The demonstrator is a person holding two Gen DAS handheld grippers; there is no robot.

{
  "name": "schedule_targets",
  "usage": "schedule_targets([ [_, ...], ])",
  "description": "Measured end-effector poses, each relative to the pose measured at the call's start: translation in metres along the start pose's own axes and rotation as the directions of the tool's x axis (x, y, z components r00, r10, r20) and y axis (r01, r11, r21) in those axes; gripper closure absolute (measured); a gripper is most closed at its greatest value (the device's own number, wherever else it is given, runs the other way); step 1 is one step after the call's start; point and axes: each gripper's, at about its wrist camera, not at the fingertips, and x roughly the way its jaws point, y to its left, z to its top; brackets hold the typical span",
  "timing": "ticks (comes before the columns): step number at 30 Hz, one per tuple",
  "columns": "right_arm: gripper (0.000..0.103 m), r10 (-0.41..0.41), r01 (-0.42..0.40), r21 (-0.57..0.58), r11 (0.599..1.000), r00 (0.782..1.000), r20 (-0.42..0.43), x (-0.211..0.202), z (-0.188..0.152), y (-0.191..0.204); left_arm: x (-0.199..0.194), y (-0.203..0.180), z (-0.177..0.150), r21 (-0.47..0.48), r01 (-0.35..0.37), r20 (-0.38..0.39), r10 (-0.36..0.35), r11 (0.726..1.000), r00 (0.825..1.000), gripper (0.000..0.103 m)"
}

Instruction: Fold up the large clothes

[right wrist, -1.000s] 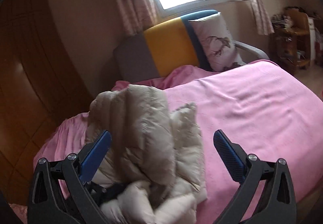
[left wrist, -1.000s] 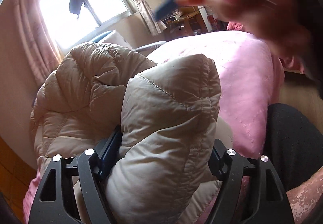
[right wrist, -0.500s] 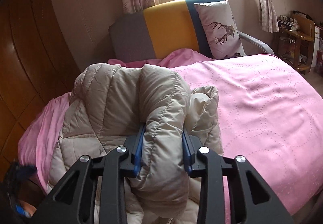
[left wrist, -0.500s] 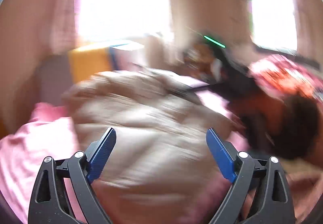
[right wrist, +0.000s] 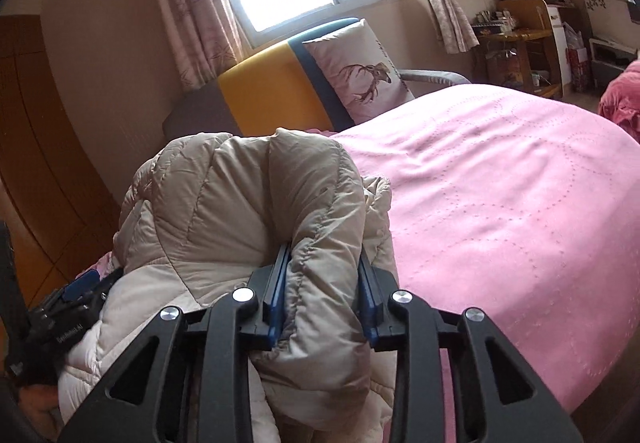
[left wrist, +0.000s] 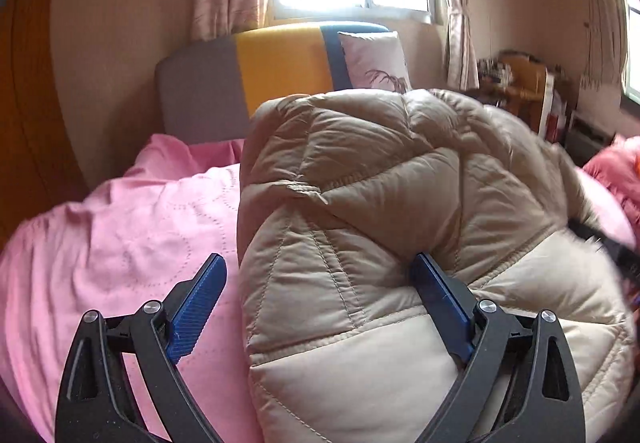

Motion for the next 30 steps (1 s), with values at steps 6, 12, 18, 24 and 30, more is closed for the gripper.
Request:
schedule_targets([
  [6, 0.049, -0.016, 0.024, -0.089, 0.996, 0.996, 0.089, -0.055, 0.045, 0.033, 0.005, -0.012, -0.004, -0.001, -0.023, -0.001, 0.023, 1.0, 1.0, 0.01],
  [12, 0.052, -0.078, 0.072, -0.363, 0.929, 0.997, 0.0, -0.007, 0.061, 0.108, 0.002, -0.029, -0.002, 0.05, -0.084, 0.023, 0.083, 0.995, 0.996, 0.01],
  [18, 0.052, -0.139, 0.121, -0.213, 0.97, 0.988, -0.069, 0.063, 0.042, 0.065, 0.008, -0.023, 0.004, -0.003, -0.053, -0.016, 0.053, 0.999, 0.998, 0.004],
  [24, 0.052, -0.142, 0.132, -0.124, 0.984, 0.986, -0.083, 0.09, 0.026, 0.039, 0.031, -0.027, 0.003, -0.037, -0.002, -0.039, 0.001, 0.999, 0.999, 0.004],
  [30, 0.05, -0.145, 0.133, -0.149, 0.98, 0.987, -0.067, 0.083, 0.025, 0.049, 0.02, -0.009, 0.025, -0.123, 0.018, -0.175, -0.04, 0.992, 0.984, 0.004],
])
